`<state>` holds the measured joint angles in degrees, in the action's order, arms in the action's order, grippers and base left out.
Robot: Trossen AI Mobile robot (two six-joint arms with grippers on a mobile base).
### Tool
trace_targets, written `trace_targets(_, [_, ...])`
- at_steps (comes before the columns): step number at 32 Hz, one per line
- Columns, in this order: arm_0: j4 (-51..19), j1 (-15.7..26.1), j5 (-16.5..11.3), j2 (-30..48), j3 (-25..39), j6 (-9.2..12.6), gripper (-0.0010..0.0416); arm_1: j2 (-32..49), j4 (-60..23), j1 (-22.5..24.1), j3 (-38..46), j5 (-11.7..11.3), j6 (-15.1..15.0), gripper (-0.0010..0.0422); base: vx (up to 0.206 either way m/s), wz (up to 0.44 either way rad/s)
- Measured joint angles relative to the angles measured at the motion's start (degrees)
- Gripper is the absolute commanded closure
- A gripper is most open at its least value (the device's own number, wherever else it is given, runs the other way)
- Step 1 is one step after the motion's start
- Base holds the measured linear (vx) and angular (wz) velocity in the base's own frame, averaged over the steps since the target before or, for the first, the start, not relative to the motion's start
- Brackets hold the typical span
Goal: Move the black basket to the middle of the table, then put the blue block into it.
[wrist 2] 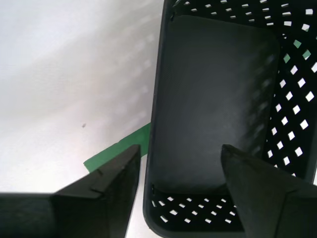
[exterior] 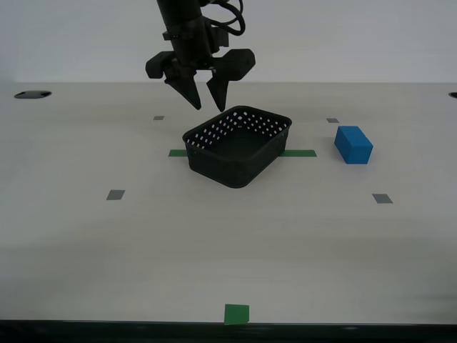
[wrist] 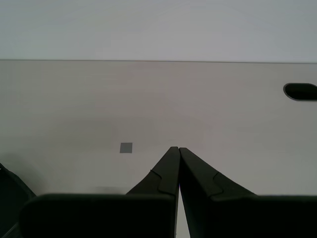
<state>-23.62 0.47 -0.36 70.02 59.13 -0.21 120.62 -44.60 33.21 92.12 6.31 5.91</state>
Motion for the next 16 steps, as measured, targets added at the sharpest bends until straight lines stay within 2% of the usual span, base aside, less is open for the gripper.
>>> trace_targets(1, [0.0, 0.0, 0.0, 0.0, 0.0, 0.0, 0.0406, 0.0, 0.0, -0.2, 0.2, -0.1, 0.0, 0.0161, 0.0, 0.0])
trace_targets(4, [-1.2, 0.0, 0.0, 0.0, 0.0, 0.0, 0.0406, 0.0, -0.2, -0.9, 1.5, -3.1, 0.0, 0.0154, 0.0, 0.0])
trace_targets(5, [-1.4, 0.0, 0.0, 0.0, 0.0, -0.1, 0.0406, 0.0, -0.3, -1.1, 2.2, -5.0, -0.1, 0.0154, 0.0, 0.0])
trace_targets(9, [-2.2, 0.0, 0.0, 0.0, 0.0, -0.2, 0.0406, -0.1, -0.3, -3.2, 5.4, -7.7, -1.2, 0.0153, 0.0, 0.0])
trace_targets(10, [-2.7, 0.0, 0.0, 0.0, 0.0, -0.2, 0.0405, 0.2, -0.8, -4.5, 7.8, -8.0, -1.3, 0.0153, 0.0, 0.0])
trace_targets(12, [-3.0, 0.0, 0.0, 0.0, 0.0, -0.2, 0.0405, 0.0, -1.5, -8.2, 10.9, -10.2, -1.6, 0.0153, 0.0, 0.0])
trace_targets(14, [-3.3, 0.0, 0.0, 0.0, 0.0, -0.2, 0.0406, -0.1, -2.3, -11.1, 12.3, -10.7, -1.8, 0.0154, 0.0, 0.0])
trace_targets(16, [-3.8, 0.0, 0.0, 0.0, 0.0, -0.2, 0.0405, -0.1, -2.9, -16.3, 13.1, -11.8, -2.1, 0.0153, 0.0, 0.0])
